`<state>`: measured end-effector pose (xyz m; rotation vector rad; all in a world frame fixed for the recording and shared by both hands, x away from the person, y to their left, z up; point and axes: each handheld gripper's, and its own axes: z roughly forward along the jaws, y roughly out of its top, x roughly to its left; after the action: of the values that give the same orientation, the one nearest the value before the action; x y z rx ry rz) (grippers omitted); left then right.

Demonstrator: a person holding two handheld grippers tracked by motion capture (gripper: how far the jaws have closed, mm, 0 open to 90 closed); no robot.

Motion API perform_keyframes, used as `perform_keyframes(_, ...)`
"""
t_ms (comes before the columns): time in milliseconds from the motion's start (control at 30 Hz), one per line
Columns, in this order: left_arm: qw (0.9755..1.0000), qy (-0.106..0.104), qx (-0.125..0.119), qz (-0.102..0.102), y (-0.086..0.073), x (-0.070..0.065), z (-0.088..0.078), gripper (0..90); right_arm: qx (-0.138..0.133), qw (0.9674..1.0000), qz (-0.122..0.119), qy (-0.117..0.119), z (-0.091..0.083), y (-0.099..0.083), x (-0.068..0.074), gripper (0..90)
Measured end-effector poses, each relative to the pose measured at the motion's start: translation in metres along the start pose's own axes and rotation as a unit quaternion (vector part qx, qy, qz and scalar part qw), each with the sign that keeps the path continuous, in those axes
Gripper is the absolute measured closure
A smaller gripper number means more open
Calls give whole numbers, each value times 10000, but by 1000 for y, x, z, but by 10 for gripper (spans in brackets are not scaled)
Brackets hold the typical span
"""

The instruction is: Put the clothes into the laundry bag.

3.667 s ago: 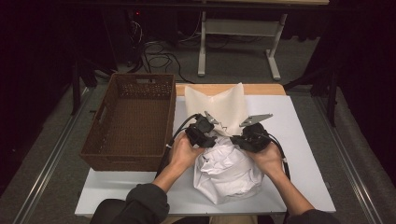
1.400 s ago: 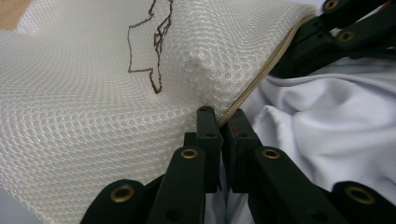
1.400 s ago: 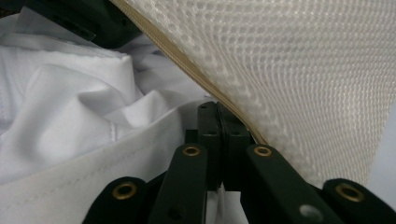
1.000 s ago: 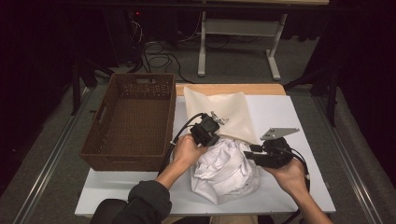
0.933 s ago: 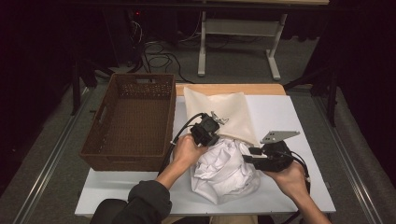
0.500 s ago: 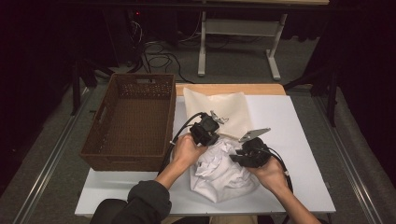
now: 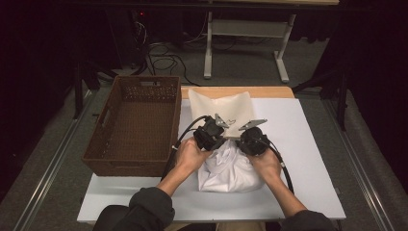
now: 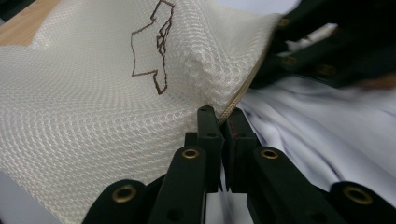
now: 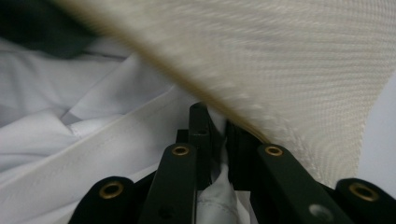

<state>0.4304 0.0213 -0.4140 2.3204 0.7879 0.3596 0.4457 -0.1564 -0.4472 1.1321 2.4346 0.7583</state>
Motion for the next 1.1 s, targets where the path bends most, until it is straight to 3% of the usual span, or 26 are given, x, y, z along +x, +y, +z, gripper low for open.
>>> perform_keyframes(67, 10000, 16, 57, 12, -2, 1, 1, 867, -138, 9996, 229, 53, 3, 1, -5, 818)
perform_keyframes(167, 9999, 12, 131, -9, -4, 2, 4, 863, -161, 9998, 70, 30, -6, -1, -2, 780)
perform_keyframes(267, 9998, 61, 199, 62, -5, -2, 9, 858, -178, 9996, 65, 193, -17, -2, -4, 706)
perform_keyframes(433, 9998, 8, 203, 55, -4, -4, 12, 851, -18, 9995, -260, 163, -36, -7, 3, 631)
perform_keyframes(567, 9997, 73, 227, 74, -4, -4, 13, 849, -25, 9994, -220, 283, -44, -10, 5, 572)
perform_keyframes(733, 9998, -45, 178, -77, -6, 1, 14, 849, -225, 9990, -208, 326, -58, -13, 1, 577)
perform_keyframes(933, 9998, -63, 149, -119, -6, -1, 12, 848, -552, 9971, -497, 170, -67, -5, 1, 572)
perform_keyframes(1100, 9997, -121, 93, -196, -5, 0, 10, 841, -494, 9954, -808, 137, -56, 10, 9, 529)
